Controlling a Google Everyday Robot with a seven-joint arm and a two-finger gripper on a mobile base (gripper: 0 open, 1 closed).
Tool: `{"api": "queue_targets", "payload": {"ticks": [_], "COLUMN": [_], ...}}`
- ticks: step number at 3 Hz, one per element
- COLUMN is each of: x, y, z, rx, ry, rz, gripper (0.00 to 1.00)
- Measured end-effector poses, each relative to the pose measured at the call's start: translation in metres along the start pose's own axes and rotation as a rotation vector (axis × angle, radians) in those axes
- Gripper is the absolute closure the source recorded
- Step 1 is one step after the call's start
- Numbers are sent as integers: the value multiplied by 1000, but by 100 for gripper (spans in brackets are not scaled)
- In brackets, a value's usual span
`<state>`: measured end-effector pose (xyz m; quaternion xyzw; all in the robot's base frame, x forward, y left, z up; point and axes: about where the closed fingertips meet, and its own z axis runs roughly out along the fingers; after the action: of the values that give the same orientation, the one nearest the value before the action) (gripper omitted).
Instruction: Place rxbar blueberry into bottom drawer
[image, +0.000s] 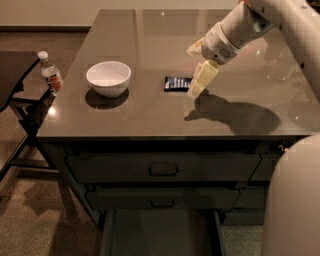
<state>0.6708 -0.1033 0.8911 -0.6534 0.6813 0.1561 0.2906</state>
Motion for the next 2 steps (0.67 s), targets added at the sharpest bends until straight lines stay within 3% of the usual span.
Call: {"api": "queue_targets", "payload": {"ticks": [2], "x": [14], "y": [-17], "z": [25], "rx": [-28], "ry": [-32], "rz": [63], "gripper": [0]}}
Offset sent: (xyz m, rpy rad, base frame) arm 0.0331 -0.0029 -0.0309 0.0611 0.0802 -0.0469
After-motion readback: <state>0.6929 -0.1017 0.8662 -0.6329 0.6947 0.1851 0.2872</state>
